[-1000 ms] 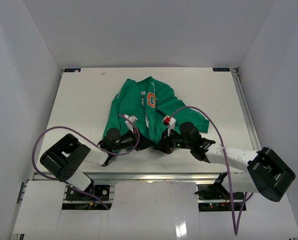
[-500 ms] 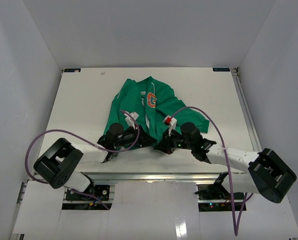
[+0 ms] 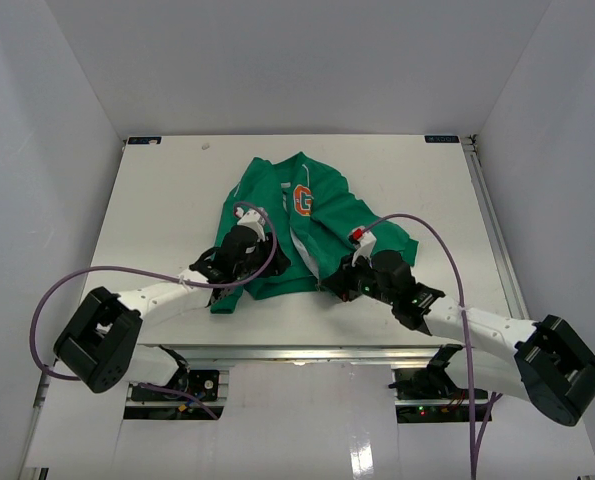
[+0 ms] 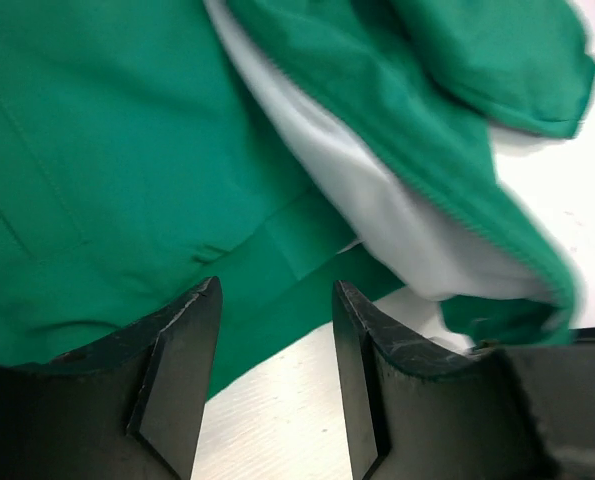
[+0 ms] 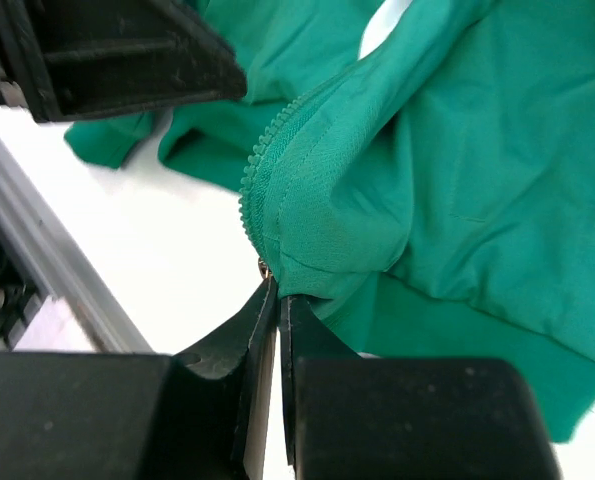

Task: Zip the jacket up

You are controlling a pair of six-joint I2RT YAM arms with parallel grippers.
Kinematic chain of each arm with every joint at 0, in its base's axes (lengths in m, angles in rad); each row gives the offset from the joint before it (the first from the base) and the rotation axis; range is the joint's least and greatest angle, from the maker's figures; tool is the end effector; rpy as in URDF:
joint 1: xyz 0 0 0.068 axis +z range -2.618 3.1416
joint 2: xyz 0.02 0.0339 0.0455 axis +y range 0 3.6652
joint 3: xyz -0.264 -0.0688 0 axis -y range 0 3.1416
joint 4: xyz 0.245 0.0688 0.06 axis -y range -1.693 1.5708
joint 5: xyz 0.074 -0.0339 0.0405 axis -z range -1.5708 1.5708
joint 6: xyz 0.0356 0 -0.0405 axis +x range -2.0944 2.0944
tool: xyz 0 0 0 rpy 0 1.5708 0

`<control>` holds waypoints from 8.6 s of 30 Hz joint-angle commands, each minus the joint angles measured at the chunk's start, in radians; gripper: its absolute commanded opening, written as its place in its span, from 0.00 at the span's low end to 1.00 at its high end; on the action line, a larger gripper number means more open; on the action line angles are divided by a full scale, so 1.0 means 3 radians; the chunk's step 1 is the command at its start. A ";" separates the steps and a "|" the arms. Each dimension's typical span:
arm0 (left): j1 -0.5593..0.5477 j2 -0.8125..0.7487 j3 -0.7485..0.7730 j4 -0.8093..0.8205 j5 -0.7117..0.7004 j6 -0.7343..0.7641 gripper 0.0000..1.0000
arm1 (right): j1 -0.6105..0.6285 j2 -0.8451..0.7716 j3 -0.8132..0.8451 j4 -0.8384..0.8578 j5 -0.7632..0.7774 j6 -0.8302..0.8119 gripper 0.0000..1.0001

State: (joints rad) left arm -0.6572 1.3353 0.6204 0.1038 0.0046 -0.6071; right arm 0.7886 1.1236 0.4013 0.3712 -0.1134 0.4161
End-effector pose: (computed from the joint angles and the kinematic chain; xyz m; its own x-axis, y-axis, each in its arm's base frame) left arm 0.2156 -0.1666 0.1920 -0.7233 -0.1625 -0.6712 0.2450 0.8483 -0.4694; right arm 0.1607 0.1674 0.1970 -0.5369 0.0294 -0.8431 -0.6152 0.6702 0.4151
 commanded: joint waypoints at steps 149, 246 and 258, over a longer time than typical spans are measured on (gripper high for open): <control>-0.0192 0.1130 0.1588 -0.1930 -0.0486 0.0074 0.15 | -0.0123 -0.1147 -0.0346 -0.0460 0.0889 -0.0048 0.08; -0.0146 0.1439 0.1644 -0.1904 -0.0225 0.0174 0.00 | -0.0120 -0.1190 -0.0392 -0.0424 0.0807 -0.0099 0.08; -0.0053 0.1018 0.1508 -0.1704 -0.0021 0.0152 0.00 | -0.0123 -0.1096 -0.0371 -0.0404 0.0807 -0.0104 0.08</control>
State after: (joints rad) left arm -0.6931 1.7279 1.0898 -0.4584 -0.0434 -0.5514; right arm 0.7540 0.7903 0.2802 0.2257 0.1246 0.3992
